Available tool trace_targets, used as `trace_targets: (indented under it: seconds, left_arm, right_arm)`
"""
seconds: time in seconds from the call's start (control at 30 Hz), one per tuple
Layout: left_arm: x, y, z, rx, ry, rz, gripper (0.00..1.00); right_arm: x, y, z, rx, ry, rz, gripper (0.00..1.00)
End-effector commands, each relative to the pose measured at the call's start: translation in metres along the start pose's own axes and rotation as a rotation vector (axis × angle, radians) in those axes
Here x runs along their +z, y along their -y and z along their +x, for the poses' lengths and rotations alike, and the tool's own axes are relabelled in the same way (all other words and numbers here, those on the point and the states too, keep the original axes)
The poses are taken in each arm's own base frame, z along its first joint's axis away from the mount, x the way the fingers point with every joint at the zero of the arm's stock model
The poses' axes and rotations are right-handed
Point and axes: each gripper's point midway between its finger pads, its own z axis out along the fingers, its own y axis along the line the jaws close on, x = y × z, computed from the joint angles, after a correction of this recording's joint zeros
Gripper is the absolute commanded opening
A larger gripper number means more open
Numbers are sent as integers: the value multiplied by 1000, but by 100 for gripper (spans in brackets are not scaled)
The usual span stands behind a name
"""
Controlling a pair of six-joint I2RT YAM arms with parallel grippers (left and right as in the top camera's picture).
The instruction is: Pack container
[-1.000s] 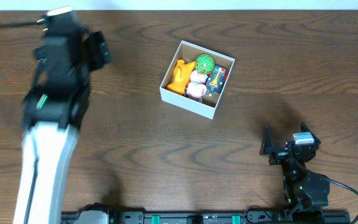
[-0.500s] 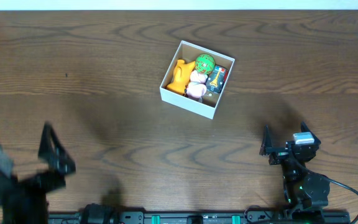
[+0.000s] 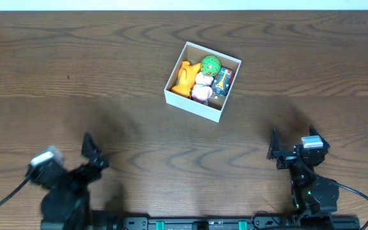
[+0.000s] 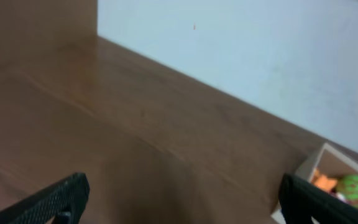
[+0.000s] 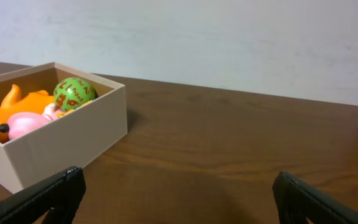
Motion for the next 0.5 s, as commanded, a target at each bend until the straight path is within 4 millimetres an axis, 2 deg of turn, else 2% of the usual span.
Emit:
trace_targets:
  seconds: [0.0,0.2,0.33,0.47]
  left_arm:
    - [22,-4,28,-34,-5,-6,98]
    - [49,-6,59,-49,34,11,98]
    - [55,-11,77,-43,18,4,98]
    - [56,-15,87,-43,20,5,98]
  right_arm:
    - [0,3,1,14,-1,12,99]
    - [0,3,1,14,-1,12,99]
    - [0,3,1,14,-1,12,99]
    - [0,3,1,14,-1,12,99]
